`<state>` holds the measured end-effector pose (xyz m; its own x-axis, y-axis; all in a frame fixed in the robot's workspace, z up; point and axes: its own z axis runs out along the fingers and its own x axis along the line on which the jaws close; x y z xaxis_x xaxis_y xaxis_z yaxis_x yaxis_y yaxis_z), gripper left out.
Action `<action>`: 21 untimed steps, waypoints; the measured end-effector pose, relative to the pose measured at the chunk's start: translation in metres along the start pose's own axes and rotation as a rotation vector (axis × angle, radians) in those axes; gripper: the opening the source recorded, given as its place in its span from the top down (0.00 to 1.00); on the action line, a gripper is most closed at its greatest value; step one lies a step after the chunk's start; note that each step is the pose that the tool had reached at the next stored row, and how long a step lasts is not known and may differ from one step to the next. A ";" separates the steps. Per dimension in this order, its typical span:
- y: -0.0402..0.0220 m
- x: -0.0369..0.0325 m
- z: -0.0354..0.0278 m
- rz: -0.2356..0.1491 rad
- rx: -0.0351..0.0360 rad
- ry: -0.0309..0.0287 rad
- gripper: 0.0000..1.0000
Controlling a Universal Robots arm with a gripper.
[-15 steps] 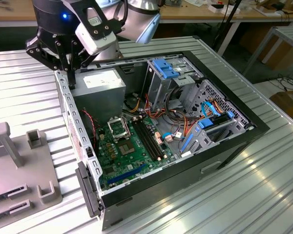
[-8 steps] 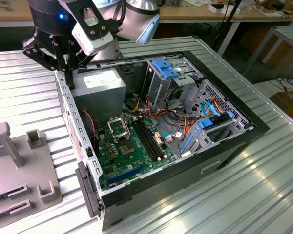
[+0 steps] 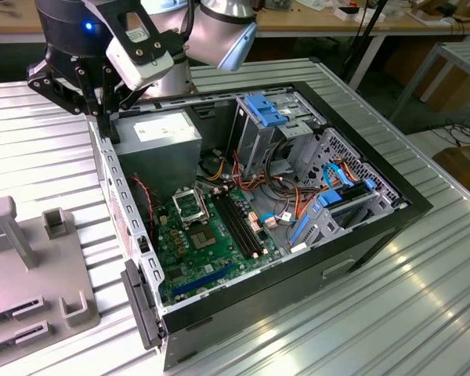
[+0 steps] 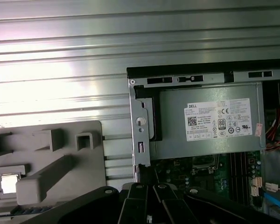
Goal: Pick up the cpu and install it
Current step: 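Reach for the cpu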
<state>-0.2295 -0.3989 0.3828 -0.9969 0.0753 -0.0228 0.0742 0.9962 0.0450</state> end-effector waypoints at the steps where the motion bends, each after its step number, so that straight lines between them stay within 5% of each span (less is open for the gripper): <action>1: -0.0001 0.0009 0.0000 0.000 0.0000 0.0001 0.89; 21: -0.0010 0.0130 -0.0003 0.000 0.0000 0.0001 0.89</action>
<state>-0.2425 -0.3989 0.3828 -0.9969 0.0753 -0.0227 0.0742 0.9962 0.0450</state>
